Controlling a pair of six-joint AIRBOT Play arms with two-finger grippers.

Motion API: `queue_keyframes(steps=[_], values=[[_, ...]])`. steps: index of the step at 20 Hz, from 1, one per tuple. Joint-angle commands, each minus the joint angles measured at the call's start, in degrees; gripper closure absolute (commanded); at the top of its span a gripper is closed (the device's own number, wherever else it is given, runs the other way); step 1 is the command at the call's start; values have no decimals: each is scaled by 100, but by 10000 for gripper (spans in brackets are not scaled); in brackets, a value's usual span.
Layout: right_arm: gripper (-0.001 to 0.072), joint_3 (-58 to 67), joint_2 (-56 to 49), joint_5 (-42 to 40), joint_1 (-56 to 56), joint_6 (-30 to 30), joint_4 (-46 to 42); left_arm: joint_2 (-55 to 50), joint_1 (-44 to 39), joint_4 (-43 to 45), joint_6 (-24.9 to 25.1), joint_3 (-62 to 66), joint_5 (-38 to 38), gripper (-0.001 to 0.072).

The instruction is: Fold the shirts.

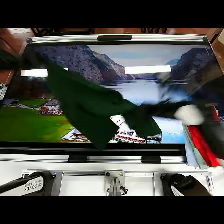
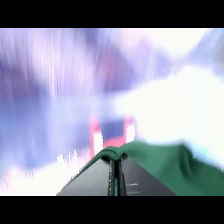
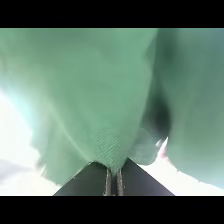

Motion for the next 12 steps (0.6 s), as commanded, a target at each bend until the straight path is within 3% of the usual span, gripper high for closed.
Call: queue_keyframes(steps=[1,5,8,12], values=[[650,2522,938,420,-868,-409,-1679,953,90,35,68,1652,732,671],[651,4809,1259,-1091,-1080,-540,-844,2225,90,-317,-203,2796,1615,672],[651,5440,1259,-955,-1080,-562,-686,3178,94,205,-387,2743,2129,672],[650,5462,1235,72,-1082,-560,-811,3560,94,1950,-1316,2732,1139,672]])
